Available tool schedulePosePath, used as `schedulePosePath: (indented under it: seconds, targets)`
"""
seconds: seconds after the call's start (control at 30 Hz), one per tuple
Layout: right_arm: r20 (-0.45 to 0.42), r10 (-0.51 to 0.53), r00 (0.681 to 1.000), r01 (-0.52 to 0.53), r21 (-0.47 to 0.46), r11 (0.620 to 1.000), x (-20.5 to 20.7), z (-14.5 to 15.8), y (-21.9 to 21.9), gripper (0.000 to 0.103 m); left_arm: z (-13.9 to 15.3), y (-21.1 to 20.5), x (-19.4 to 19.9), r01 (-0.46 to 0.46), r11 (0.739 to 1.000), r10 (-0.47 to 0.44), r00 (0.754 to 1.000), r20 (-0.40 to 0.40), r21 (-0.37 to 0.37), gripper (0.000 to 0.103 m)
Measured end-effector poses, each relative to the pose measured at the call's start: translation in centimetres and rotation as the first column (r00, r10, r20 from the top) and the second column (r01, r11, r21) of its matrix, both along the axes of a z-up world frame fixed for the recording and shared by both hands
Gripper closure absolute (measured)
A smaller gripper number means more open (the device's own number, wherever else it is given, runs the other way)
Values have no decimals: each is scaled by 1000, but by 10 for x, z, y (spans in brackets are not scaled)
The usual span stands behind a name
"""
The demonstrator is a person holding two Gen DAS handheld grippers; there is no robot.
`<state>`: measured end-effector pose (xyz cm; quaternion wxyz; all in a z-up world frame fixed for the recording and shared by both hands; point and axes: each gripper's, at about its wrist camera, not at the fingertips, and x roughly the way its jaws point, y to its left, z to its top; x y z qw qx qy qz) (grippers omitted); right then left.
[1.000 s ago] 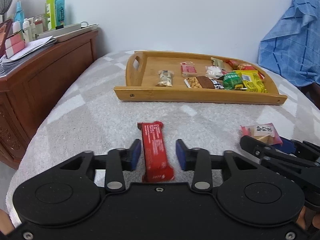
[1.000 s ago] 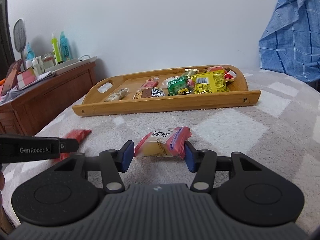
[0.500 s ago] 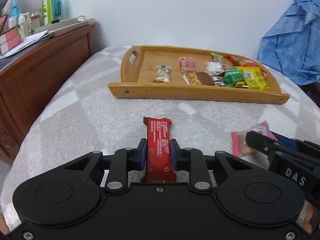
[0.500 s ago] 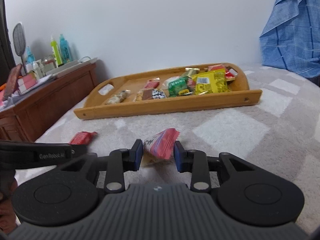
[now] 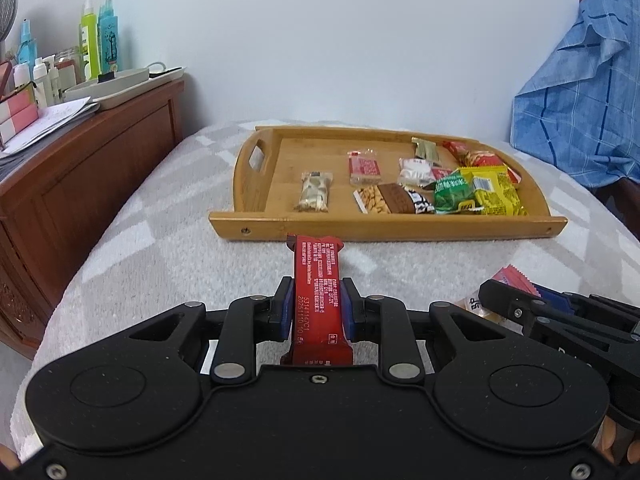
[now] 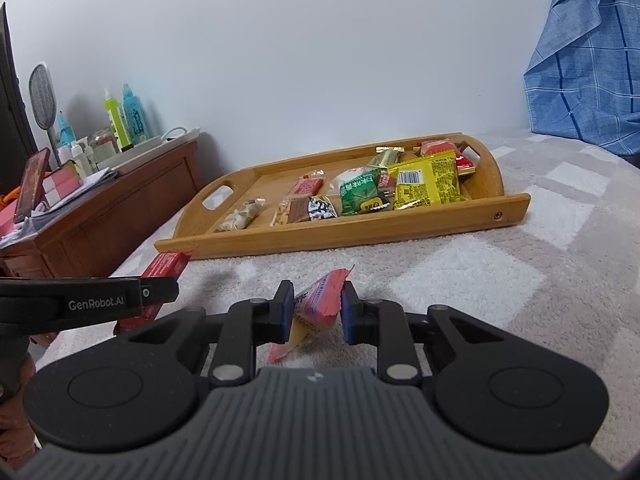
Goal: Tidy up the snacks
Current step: 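Carry the red bar and pink-edged cake over the bamboo tray with both tools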
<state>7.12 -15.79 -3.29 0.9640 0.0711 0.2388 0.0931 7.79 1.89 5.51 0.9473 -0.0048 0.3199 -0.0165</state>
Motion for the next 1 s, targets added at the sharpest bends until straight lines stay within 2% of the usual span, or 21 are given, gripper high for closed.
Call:
schedulePosePath:
  seconds: [0.6, 1.0]
  targets:
    - [89, 11, 996, -13, 25, 1000, 19, 35, -16, 78, 20, -8, 22, 21, 1000, -22, 999, 46, 11, 80]
    - [110, 21, 994, -30, 77, 997, 57, 59, -21, 78, 32, -9, 54, 30, 1000, -30, 998, 58, -2, 80]
